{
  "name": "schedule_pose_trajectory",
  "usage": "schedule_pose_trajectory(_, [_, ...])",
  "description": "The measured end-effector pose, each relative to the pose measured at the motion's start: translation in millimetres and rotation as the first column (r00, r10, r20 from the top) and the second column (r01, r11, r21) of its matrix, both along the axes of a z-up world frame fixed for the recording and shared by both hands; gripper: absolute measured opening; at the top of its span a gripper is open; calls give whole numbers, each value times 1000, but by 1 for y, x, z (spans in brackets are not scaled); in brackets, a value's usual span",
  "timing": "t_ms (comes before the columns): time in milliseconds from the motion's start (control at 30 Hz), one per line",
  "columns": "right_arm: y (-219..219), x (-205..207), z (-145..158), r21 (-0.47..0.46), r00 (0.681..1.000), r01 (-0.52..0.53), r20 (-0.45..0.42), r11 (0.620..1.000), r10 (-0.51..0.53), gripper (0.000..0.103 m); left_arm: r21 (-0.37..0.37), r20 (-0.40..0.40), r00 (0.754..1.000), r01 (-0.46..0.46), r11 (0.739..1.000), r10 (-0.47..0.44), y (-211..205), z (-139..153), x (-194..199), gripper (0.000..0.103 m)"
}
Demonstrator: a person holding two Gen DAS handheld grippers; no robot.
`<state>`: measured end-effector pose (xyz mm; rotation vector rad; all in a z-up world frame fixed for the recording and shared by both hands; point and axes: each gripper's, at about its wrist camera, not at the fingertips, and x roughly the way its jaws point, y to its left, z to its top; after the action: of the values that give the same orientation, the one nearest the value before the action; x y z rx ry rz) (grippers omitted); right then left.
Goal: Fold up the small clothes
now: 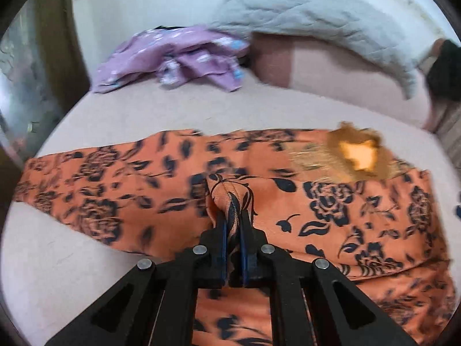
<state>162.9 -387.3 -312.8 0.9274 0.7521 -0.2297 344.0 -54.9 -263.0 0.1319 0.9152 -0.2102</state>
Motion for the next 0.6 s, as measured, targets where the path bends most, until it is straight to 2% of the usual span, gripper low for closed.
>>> schedule_pose_trajectory(67, [6, 7, -8, 28, 999, -43, -16, 999, 43, 44, 17, -37, 999, 11, 1000, -10, 2, -5, 4, 13])
schedule_pose_trajectory(133, [15, 20, -29, 78, 984, -125, -117, 989, 134, 44, 51, -85, 996, -5, 999, 10, 4, -10, 7, 30])
schedule_pose_trajectory(167, [18, 23, -38, 97, 976, -136, -155, 986, 150, 44, 45, -94, 996, -7, 999, 11, 9, -10, 7, 46])
schedule_pose_trajectory(200, [22, 25, -47, 130, 968, -147, -183, 981, 169, 44, 15, -85, 996, -11, 1000, 12, 15, -6, 8, 56])
schedule_pose_trajectory(233, [23, 26, -53, 157, 964, -150, -195, 976, 180, 44, -5, -69, 997, -23, 1000, 23, 25, 0, 5, 59])
schedule_pose_trajectory(300, [24, 22, -48, 150, 972, -137, -172, 979, 162, 46, -39, -30, 997, -77, 996, 75, 50, 12, 1, 70])
schedule_pose_trajectory(367, [26, 20, -35, 112, 978, -152, -126, 982, 166, 46, -66, -1, 984, -177, 982, 177, 84, 20, 4, 76])
schedule_pose_trajectory(400, [28, 19, -27, 84, 979, -160, -113, 984, 169, 46, -83, -3, 965, -262, 962, 262, 109, 20, 9, 77])
schedule_pose_trajectory(467, [35, 17, -17, 30, 979, -173, -104, 985, 175, 53, -126, -40, 925, -381, 916, 379, 151, 17, 13, 77])
schedule_pose_trajectory(567, [44, 18, -17, 22, 975, -186, -117, 982, 188, 53, -215, -170, 822, -569, 794, 543, 220, -2, 19, 77])
schedule_pose_trajectory(600, [46, 20, -18, 30, 974, -191, -120, 981, 193, 53, -254, -211, 782, -624, 739, 587, 245, -11, 18, 77])
